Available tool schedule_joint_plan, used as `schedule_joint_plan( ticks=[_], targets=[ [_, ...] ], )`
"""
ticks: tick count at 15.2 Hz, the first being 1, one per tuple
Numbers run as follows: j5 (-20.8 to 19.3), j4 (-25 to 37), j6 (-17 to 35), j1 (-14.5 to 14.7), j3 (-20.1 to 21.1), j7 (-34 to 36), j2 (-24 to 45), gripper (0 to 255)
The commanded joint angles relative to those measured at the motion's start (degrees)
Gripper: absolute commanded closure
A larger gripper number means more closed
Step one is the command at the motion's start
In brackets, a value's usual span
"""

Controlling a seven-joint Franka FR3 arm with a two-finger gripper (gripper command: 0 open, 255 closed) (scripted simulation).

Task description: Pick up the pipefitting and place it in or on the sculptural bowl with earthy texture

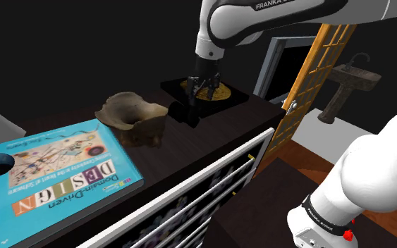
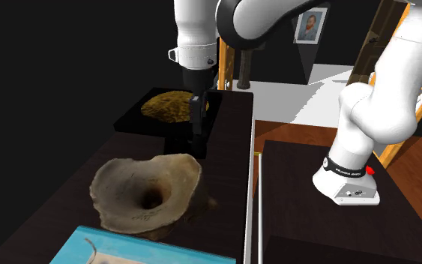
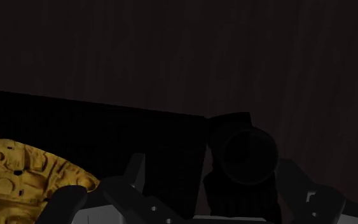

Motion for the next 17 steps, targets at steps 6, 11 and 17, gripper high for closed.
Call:
schedule_joint_plan(
  ticks=[6, 11, 17],
  targets=[
    [-2.73, 11.45, 1.87, 1.78, 2.18, 5.31, 13.25, 0],
    [-2.98, 8.98, 5.50, 1.87, 2.22, 5.48, 14.43, 0],
    [-3.07, 8.26, 6.64, 1.85, 2.28, 5.55, 14.86, 0]
  ],
)
